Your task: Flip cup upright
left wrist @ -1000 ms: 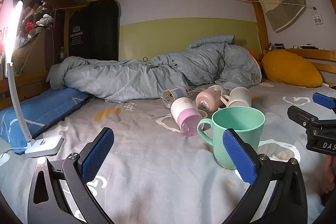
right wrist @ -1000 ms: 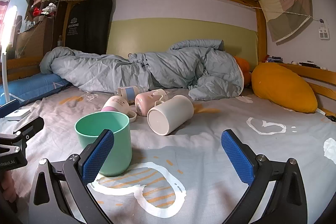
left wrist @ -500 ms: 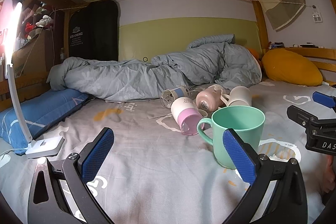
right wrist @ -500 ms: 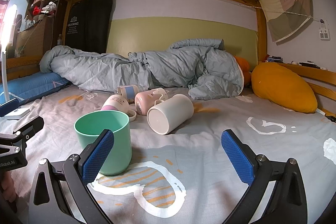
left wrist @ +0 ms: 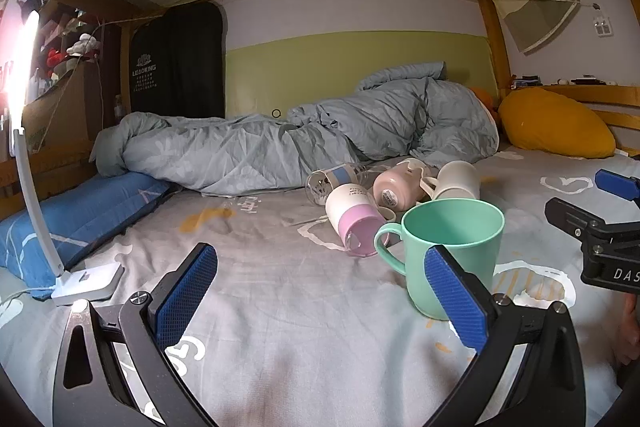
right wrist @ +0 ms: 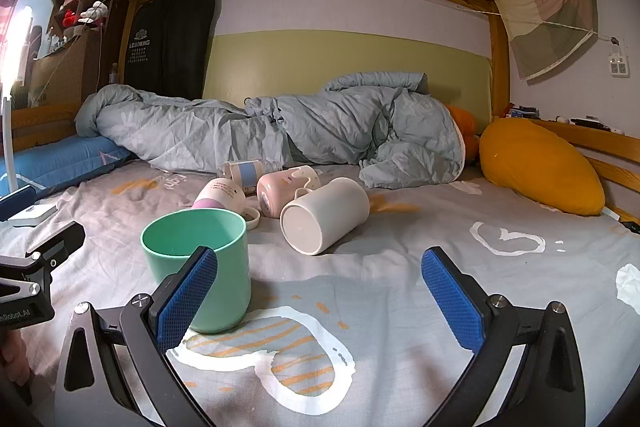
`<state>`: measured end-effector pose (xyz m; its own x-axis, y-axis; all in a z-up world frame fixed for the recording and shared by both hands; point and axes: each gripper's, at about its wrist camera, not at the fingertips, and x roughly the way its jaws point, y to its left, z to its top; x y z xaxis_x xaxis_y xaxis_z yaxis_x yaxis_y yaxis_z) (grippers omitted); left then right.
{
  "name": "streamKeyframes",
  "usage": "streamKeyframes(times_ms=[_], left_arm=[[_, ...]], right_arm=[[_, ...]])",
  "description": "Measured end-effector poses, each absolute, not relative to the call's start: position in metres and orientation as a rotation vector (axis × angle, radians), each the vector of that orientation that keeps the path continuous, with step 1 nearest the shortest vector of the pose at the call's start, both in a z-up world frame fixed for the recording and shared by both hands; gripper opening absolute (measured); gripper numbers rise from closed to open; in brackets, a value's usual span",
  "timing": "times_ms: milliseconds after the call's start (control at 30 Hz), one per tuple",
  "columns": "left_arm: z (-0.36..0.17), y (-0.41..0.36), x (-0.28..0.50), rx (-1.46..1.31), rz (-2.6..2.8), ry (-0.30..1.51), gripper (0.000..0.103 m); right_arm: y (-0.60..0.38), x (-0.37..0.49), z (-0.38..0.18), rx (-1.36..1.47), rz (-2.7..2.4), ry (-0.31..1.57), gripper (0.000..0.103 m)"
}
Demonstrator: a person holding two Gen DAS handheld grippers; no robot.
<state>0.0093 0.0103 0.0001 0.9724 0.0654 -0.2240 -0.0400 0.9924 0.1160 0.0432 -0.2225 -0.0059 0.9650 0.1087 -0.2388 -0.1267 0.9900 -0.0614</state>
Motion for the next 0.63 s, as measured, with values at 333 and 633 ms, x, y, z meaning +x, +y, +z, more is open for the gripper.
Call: streamKeyframes(times_ms=[333,633], left_arm=[[-0.0008,0.0085,0.0098,0.108,0.053,0.238,0.103],[-0.0015,0.0081,0.0115,0.109,0.058,0.247,0.103]], right_arm=[[-0.2216,0.0434,-0.0050,-0.077,0.119,0.238,0.103],[-0.2213,0.0436,-0.0042,-0.077,0.120,0.239,0.103]])
